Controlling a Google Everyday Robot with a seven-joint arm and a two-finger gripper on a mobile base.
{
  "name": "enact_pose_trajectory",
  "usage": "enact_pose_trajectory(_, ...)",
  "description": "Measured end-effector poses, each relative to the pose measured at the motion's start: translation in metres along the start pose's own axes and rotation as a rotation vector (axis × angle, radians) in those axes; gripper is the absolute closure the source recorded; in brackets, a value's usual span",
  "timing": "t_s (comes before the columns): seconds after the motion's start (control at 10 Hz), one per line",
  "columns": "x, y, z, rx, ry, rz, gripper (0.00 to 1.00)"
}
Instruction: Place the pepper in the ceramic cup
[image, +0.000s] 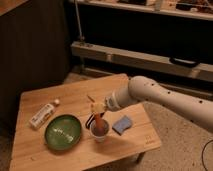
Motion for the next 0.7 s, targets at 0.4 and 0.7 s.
enact_pose_trajectory(0.4,-0.0011,0.0022,-0.0019,-0.026,-0.009,-0.041,0.21)
enact_pose_trajectory(0.7,-0.0011,0.0023,-0.0018,-0.027,-0.009,-0.040,0.21)
